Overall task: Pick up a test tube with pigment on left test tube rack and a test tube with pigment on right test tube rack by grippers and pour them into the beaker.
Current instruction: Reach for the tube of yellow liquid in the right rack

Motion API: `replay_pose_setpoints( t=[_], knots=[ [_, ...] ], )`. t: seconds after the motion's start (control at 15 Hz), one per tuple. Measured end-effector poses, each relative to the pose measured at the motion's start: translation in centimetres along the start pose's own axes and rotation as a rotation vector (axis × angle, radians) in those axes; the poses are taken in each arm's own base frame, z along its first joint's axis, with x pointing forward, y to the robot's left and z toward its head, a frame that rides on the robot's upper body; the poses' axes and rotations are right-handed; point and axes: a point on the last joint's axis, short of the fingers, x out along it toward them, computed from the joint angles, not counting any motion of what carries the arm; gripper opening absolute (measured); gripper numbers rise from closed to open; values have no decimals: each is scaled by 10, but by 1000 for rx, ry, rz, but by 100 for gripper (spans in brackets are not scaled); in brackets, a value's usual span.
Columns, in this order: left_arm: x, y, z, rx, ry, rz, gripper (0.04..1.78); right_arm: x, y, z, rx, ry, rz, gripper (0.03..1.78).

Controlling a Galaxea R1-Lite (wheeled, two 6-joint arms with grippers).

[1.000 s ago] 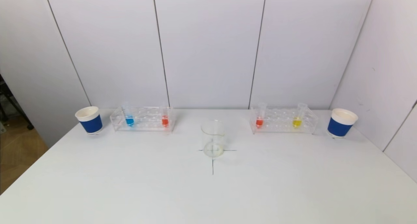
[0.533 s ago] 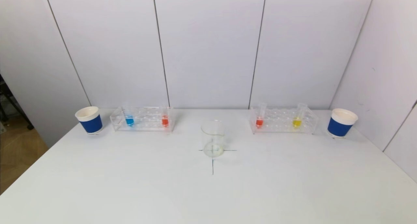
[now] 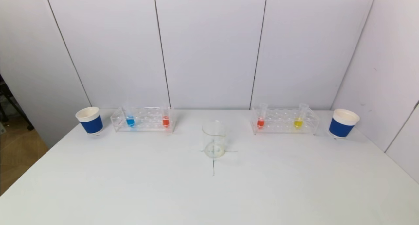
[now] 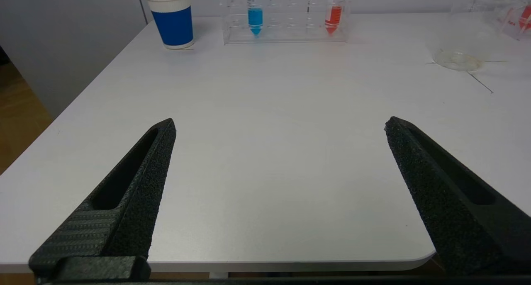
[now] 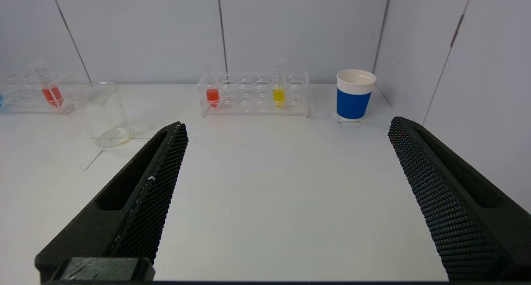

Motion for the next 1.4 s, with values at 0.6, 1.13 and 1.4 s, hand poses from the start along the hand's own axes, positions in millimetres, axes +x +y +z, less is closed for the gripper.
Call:
replay_pose_setpoints(
  t=[0.6, 1.13, 1.4],
  knots=[
    [0, 0, 0, 0, 0, 0, 176, 111, 0, 48, -11, 41, 43, 176],
    [0, 0, 0, 0, 0, 0, 176, 199, 5, 29, -11, 96, 69, 176],
    [0, 0, 0, 0, 0, 0, 176, 237, 5, 10, -12, 94, 46, 176]
  ],
)
